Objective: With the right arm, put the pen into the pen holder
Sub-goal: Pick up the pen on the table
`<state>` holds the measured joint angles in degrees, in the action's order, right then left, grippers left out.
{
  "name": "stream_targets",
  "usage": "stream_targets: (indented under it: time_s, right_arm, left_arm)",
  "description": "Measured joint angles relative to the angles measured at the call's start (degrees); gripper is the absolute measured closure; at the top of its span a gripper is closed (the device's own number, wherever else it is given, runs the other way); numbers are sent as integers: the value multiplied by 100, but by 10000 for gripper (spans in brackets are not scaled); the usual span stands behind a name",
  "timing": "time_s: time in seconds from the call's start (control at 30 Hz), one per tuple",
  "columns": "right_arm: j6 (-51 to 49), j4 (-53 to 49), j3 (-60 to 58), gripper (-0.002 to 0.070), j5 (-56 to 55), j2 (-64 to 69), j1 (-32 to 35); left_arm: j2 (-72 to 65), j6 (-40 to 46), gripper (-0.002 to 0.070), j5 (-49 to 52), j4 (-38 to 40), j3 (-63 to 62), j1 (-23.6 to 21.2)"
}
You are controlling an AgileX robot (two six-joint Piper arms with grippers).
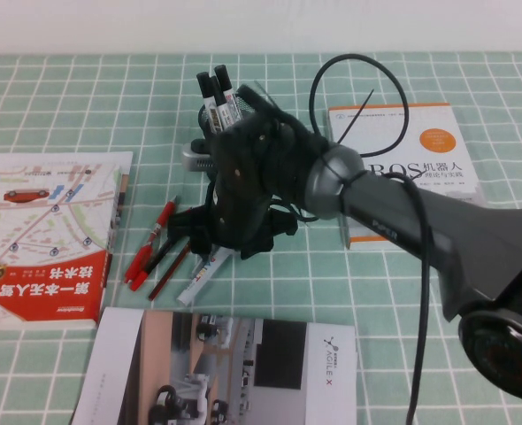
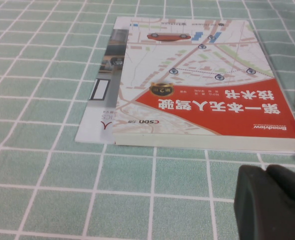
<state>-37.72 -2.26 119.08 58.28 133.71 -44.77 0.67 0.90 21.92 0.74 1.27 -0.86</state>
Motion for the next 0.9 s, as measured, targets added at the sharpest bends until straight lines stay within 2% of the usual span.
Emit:
stream_targets:
  time_s: [0.47, 0.7, 0.9]
  right_arm:
    - [229, -338, 25, 305, 468, 84, -25]
    - [277, -165, 34, 446, 545, 84, -25]
    - [289, -92, 46, 477, 707, 84, -25]
  left_arm:
    - [0, 0, 679, 0, 0, 0, 0]
    - [0, 0, 679, 0, 0, 0, 0]
    - [0, 0, 679, 0, 0, 0, 0]
